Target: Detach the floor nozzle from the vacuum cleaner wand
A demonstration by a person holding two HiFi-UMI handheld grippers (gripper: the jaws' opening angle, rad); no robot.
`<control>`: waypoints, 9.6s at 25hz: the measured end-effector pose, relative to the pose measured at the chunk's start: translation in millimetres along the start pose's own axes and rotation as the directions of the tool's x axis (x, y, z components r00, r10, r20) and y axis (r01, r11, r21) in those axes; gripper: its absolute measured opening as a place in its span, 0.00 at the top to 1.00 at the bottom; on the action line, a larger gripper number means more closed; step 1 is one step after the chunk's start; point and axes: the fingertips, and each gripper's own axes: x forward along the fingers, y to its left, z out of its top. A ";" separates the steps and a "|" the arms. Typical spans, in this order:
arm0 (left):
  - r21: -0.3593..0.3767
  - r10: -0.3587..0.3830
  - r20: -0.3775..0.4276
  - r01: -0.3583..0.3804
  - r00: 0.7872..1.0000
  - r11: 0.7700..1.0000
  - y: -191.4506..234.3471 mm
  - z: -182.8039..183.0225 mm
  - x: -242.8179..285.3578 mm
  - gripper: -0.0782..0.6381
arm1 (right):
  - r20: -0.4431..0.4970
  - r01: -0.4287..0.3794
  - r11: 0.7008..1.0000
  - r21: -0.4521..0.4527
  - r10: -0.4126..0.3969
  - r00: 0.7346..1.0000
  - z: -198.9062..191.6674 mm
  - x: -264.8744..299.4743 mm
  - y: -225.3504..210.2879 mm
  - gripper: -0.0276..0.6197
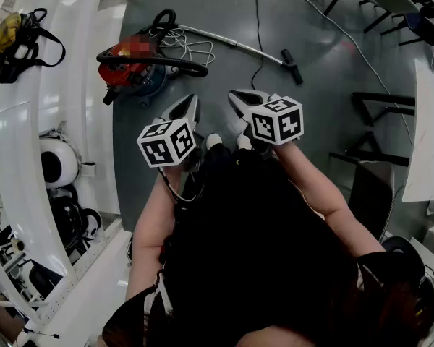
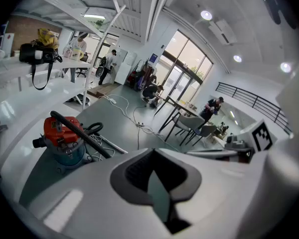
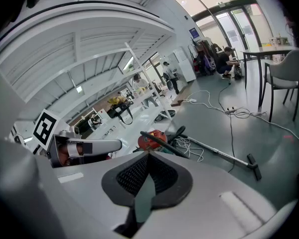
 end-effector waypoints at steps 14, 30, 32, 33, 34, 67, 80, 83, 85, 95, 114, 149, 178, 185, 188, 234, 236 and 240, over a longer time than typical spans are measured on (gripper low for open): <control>-0.031 -0.059 0.026 0.060 0.998 0.998 25.9 14.4 -5.8 0.88 | 0.007 0.040 0.998 0.056 -0.040 0.999 4.7 17.3 10.6 0.96; 0.246 -0.176 0.233 0.117 0.956 0.962 49.2 70.2 23.2 0.88 | 0.035 0.114 0.993 0.004 -0.114 0.993 31.8 45.5 3.1 0.96; 0.260 -0.162 0.229 0.100 0.960 0.960 49.1 74.8 30.1 0.88 | 0.062 0.105 0.994 -0.007 -0.105 0.993 43.3 47.5 -2.8 0.96; 0.274 -0.147 0.232 0.080 0.962 0.958 49.0 78.4 33.8 0.88 | 0.076 0.099 0.995 -0.008 -0.098 0.992 50.2 49.2 -6.6 0.96; 0.288 -0.132 0.233 0.062 0.963 0.956 48.2 82.2 37.8 0.88 | 0.087 0.093 0.996 -0.007 -0.092 0.992 57.1 51.1 -10.9 0.96; 0.090 0.122 0.115 -0.133 0.986 0.987 23.1 179.3 241.7 0.88 | 0.033 -0.125 0.992 0.022 0.125 0.992 216.3 82.6 -233.7 0.96; -0.116 0.208 0.173 -0.189 0.963 0.975 133.2 248.2 321.4 0.88 | -0.078 -0.196 0.977 -0.080 0.190 0.979 293.8 203.0 -265.4 0.96; -0.128 0.223 0.161 -0.203 0.962 0.971 159.7 271.4 334.6 0.88 | -0.107 -0.232 0.968 -0.097 0.221 0.969 323.9 238.2 -263.8 0.96; -0.125 0.237 0.156 -0.219 0.959 0.968 175.1 285.8 341.7 0.88 | -0.128 -0.243 0.965 -0.103 0.229 0.965 337.6 258.1 -265.1 0.96; -0.172 0.260 0.166 -0.232 0.951 0.957 213.9 313.3 355.6 0.88 | -0.226 -0.263 0.953 -0.149 0.226 0.947 363.3 322.1 -263.7 0.96; -0.321 0.378 0.162 -0.314 0.911 0.894 251.4 314.8 394.1 0.88 | -0.449 -0.450 0.846 -0.286 0.297 0.843 372.5 414.7 -256.0 0.96; -0.383 0.544 0.049 -0.488 0.837 0.785 453.4 168.9 683.2 0.88 | -0.593 -0.637 0.699 -0.325 0.374 0.713 244.3 724.0 -457.4 0.96; -0.162 0.444 0.332 -0.414 0.832 0.896 584.3 147.2 784.4 0.88 | -0.542 -0.668 0.578 -0.469 0.409 0.734 145.5 927.3 -492.1 0.96; -0.086 0.473 0.313 -0.472 0.824 0.878 583.7 143.5 787.2 0.88 | -0.642 -0.655 0.597 -0.463 0.284 0.713 81.4 943.1 -529.7 0.92; -0.128 0.432 0.358 -0.414 0.828 0.901 582.7 146.3 782.6 0.88 | -0.682 -0.689 0.618 -0.380 0.316 0.659 47.1 945.7 -523.9 0.72; 0.467 0.583 0.022 -0.524 0.812 0.712 599.3 62.6 755.3 0.88 | -0.638 -0.556 0.748 -0.363 0.236 0.733 -48.2 970.4 -530.3 0.61; 0.448 0.590 0.039 -0.542 0.807 0.711 602.6 65.1 750.3 0.88 | -0.624 -0.548 0.748 -0.374 0.234 0.746 -50.1 969.4 -531.8 0.61; 0.448 0.606 0.037 -0.555 0.794 0.701 606.2 63.2 745.2 0.88 | -0.616 -0.532 0.753 -0.386 0.219 0.757 -51.6 968.2 -533.2 0.61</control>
